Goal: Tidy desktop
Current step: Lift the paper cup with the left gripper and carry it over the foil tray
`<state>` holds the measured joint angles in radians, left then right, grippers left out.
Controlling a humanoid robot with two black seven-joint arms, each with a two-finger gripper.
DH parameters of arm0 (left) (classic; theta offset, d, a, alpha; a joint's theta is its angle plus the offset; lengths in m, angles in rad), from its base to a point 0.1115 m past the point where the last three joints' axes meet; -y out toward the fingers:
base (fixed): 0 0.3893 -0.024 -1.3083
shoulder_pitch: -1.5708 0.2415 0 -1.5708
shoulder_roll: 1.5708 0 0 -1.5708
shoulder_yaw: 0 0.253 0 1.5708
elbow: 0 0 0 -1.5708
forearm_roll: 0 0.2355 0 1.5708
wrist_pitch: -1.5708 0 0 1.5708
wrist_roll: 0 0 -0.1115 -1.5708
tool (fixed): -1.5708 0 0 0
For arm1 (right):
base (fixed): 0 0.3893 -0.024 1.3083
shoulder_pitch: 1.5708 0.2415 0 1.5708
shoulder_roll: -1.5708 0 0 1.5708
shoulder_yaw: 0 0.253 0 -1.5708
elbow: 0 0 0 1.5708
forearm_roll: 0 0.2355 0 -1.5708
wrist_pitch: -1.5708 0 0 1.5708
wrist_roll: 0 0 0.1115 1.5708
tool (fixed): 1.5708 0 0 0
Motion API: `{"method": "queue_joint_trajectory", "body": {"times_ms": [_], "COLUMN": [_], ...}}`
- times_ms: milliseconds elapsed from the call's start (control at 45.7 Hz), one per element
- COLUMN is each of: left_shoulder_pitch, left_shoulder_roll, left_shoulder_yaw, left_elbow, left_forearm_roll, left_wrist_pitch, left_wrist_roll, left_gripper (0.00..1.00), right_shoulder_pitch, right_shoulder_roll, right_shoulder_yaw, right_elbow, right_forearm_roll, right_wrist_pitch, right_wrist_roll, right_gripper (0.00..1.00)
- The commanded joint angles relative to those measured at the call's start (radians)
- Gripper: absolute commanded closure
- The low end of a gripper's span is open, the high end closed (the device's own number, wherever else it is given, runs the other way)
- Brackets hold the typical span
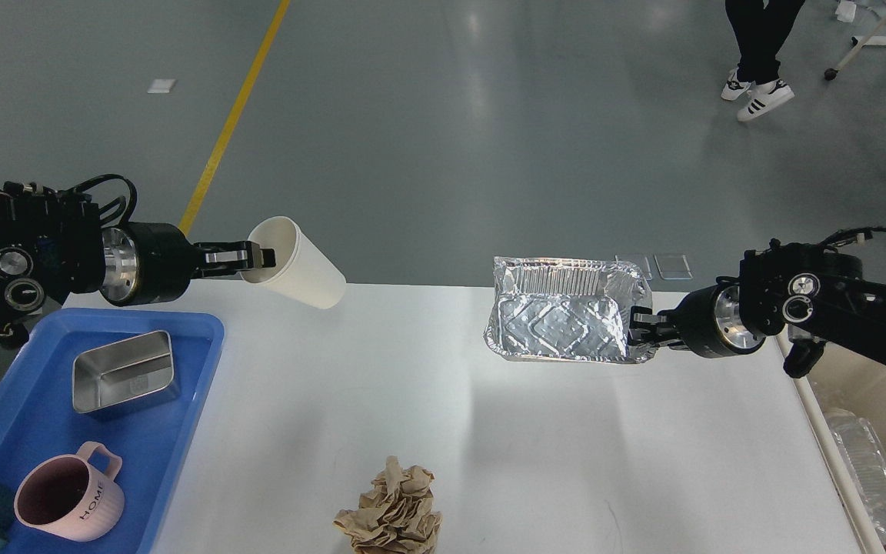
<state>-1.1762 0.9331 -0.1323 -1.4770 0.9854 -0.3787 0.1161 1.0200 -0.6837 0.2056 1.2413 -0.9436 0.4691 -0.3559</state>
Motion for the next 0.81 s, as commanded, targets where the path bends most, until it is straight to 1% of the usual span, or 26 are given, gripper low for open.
{"method": "queue_joint_trajectory", "body": {"times_ms": [0,131,175,285,438,569,788], "left_shoulder_pitch": [-0.052,-0.089,-0.109,-0.163,-0.198,-0.206,-0.221], "left_shoulder_roll": [0.001,-0.028,-0.062,-0.198,-0.373,-0.539,-0.796], "left_shoulder_yaw": [0.000,-0.001,-0.001,0.000,0.000,0.002,0.003], "left_elbow": [0.000,0.020,0.035,0.118,0.270,0.385,0.610], "left_forearm_roll": [-0.001,-0.002,-0.008,-0.016,-0.014,-0.008,0.009], "left_wrist_pitch": [-0.022,-0.028,-0.028,-0.043,-0.077,-0.108,-0.141], "left_wrist_roll": [0.003,-0.001,-0.003,-0.004,-0.007,-0.009,-0.012], "left_gripper": [1.00,1.00,1.00,1.00,1.00,1.00,1.00], "right_shoulder_pitch": [0.000,0.000,0.000,0.000,0.000,0.003,0.003], "right_shoulder_roll": [0.000,0.000,0.000,0.001,0.001,0.001,0.001], "right_shoulder_yaw": [0.000,0.000,0.000,0.001,0.001,0.001,0.001], "right_elbow": [0.003,0.003,0.004,0.004,0.004,0.004,0.004], "right_forearm_roll": [0.000,0.000,0.000,0.000,0.000,0.000,0.000], "right_wrist_pitch": [0.000,0.000,0.000,0.000,0.000,0.000,0.000], "right_wrist_roll": [0.000,0.000,0.000,0.000,0.000,0.000,0.002], "right_gripper": [1.00,1.00,1.00,1.00,1.00,1.00,1.00]}}
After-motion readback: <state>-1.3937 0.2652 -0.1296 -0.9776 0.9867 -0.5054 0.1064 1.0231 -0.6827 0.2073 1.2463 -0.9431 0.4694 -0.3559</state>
